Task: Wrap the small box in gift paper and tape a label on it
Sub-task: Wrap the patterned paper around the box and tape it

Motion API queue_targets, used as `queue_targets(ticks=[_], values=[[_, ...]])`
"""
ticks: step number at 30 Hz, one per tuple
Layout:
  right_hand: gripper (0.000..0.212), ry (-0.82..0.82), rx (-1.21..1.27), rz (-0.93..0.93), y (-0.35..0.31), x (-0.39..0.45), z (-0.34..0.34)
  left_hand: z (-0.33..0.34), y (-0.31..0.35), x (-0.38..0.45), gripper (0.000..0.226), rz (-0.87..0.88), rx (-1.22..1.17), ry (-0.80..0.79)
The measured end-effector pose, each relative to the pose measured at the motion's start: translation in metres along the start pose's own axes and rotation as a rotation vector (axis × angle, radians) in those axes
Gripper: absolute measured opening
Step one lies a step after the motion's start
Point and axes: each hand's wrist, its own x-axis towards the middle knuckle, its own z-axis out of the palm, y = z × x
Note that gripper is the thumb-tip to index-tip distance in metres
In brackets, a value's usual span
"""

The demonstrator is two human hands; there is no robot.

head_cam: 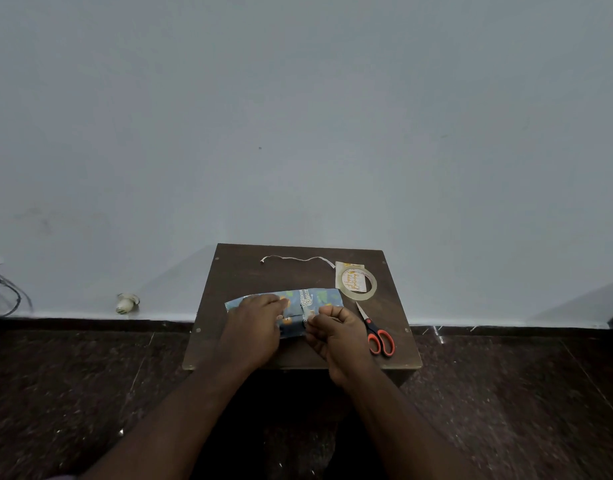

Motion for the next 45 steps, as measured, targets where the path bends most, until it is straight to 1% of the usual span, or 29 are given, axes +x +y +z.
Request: queue_targets(ticks=[5,7,12,18,21,23,27,30,36,45], values=[[0.016,0.017,0.011,0.004,0.009,-0.003,-0.015,0.003,-0.009,0.008,0.046,0.076,0.171,-0.091],[0.015,0.023,0.001,0.012,0.013,-0.003,-0.018,0.005,-0.013,0.008,0.043,0.103,0.195,-0.099],[0.018,0.025,-0.031,0.018,0.016,-0.003,-0.022,0.003,-0.015,0.006,0.049,0.123,0.272,-0.115],[0.015,-0.011,-0.064,0.016,0.016,0.002,-0.018,0.002,-0.011,0.005,0.043,0.127,0.271,-0.118],[0.015,-0.010,-0.060,0.030,0.017,0.007,-0.013,0.001,-0.010,0.004,0.044,0.098,0.244,-0.091],[0.015,-0.003,-0.048,0.042,0.018,0.011,-0.009,0.000,-0.009,0.005,0.040,0.078,0.250,-0.075],[0.016,-0.022,-0.018,0.069,0.017,0.014,-0.003,-0.004,-0.006,0.007,0.035,0.052,0.283,-0.099],[0.017,-0.031,-0.010,0.090,0.015,0.014,0.000,-0.006,-0.006,0.007,0.037,0.040,0.283,-0.108],[0.020,-0.023,-0.019,0.135,0.014,0.017,0.003,-0.007,-0.005,0.007,0.055,0.035,0.314,-0.113],[0.026,-0.027,-0.036,0.202,0.001,0.014,0.006,-0.012,0.000,0.007,0.057,0.032,0.295,-0.135]])
